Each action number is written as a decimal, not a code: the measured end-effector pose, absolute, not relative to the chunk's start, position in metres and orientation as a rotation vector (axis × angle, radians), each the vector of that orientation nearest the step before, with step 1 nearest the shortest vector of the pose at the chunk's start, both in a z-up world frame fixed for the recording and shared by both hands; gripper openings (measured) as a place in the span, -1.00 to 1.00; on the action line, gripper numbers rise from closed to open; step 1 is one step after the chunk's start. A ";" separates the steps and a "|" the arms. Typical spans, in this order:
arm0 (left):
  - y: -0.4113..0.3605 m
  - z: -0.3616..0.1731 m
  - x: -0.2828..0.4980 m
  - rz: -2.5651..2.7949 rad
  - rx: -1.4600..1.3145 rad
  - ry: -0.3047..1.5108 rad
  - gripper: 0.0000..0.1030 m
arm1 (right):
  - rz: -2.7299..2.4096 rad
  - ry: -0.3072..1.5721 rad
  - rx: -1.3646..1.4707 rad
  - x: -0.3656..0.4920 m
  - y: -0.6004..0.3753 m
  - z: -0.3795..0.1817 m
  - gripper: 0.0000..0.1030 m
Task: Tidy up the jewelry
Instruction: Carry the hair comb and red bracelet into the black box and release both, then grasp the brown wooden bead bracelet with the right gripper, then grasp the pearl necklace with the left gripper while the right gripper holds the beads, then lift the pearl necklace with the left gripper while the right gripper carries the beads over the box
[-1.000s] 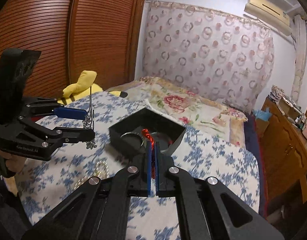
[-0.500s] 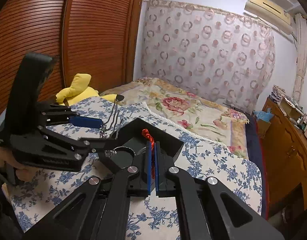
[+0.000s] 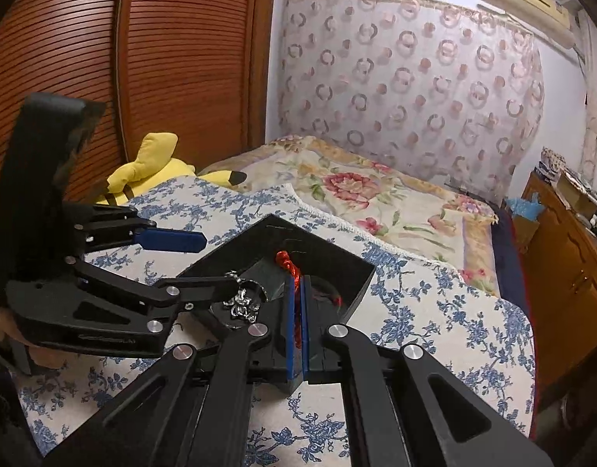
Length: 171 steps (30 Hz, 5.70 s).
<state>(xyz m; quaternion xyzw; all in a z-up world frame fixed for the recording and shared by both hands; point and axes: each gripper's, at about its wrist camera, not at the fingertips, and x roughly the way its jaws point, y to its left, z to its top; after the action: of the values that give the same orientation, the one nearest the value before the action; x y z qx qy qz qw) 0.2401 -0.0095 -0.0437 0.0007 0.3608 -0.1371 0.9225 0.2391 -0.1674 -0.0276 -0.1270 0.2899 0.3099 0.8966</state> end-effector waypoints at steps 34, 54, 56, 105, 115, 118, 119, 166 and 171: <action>0.053 -0.059 0.139 -0.197 -0.025 0.664 0.85 | 0.646 0.641 -0.218 0.199 -0.184 -0.044 -0.61; 0.043 -0.070 0.091 -0.233 -0.015 0.704 0.85 | 0.690 0.789 -0.165 0.121 -0.210 -0.098 -0.52; 0.043 -0.072 0.089 -0.236 -0.023 0.711 0.85 | 0.692 0.800 -0.174 0.117 -0.208 -0.102 -0.52; -0.030 -0.102 0.111 -0.371 0.143 0.826 -0.62 | 0.639 0.677 -0.118 0.093 -0.252 -0.066 -0.71; -0.028 -0.098 0.107 -0.365 0.142 0.810 -0.88 | 0.637 0.683 -0.114 0.095 -0.254 -0.069 -0.71; -0.024 -0.090 0.102 -0.372 0.118 0.780 -0.88 | 0.640 0.680 -0.116 0.095 -0.253 -0.069 -0.71; -0.024 -0.087 0.100 -0.372 0.112 0.770 -0.88 | 0.641 0.676 -0.117 0.095 -0.252 -0.068 -0.71; -0.013 0.102 0.124 -0.363 0.077 0.434 -0.88 | 0.692 0.446 -0.163 0.121 -0.216 0.037 -0.71; -0.015 0.106 0.134 -0.353 0.082 0.435 -0.88 | 0.691 0.430 -0.166 0.134 -0.212 0.047 -0.71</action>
<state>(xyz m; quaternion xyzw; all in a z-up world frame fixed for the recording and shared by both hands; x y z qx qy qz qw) 0.1345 -0.0149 0.1062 0.0403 0.2146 -0.1743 0.9602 0.1336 -0.2115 0.0469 -0.0805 0.2088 0.3359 0.9149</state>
